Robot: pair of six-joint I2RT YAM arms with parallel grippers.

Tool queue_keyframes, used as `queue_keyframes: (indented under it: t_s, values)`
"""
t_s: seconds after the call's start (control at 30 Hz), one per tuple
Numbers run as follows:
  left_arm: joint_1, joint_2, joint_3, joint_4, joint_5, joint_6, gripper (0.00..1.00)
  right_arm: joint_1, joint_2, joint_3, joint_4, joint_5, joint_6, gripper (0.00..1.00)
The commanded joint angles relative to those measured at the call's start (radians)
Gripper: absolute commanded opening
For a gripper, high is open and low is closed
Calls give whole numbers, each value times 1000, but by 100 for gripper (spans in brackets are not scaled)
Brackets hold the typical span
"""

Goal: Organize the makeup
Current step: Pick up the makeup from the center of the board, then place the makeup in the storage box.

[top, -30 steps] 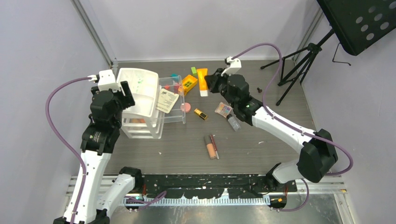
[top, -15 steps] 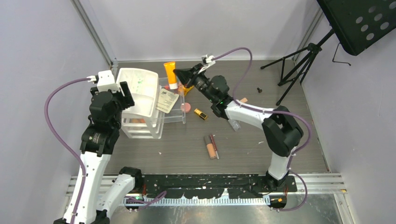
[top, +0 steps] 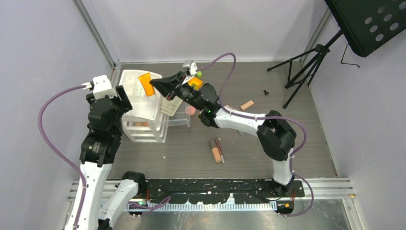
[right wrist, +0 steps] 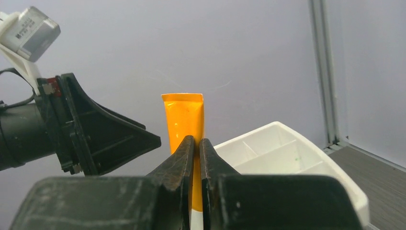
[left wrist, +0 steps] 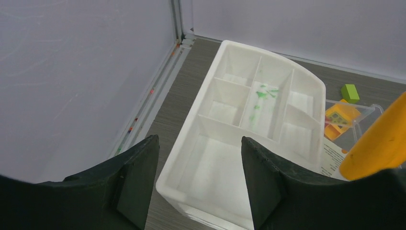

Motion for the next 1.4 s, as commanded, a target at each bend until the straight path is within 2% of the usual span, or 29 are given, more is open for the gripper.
queue_keyframes:
  t_s: [0.0, 0.33, 0.5, 0.83, 1.23, 1.37]
  values:
    - [7, -39, -10, 43, -104, -11, 65, 43, 56, 82, 67, -29, -55, 0]
    - [7, -129, -43, 71, -232, -13, 67, 108, 217, 208, 105, -16, -142, 0]
    - [6, -133, -47, 75, -216, -15, 67, 110, 258, 161, 236, 30, -167, 0]
    - [6, -125, -49, 77, -190, -20, 68, 111, 260, 69, 347, 149, -279, 0]
    - [6, -119, -50, 77, -173, -20, 68, 111, 243, -23, 412, 176, -319, 0]
    - [5, -117, -51, 78, -170, -22, 68, 111, 238, -39, 418, 179, -324, 6]
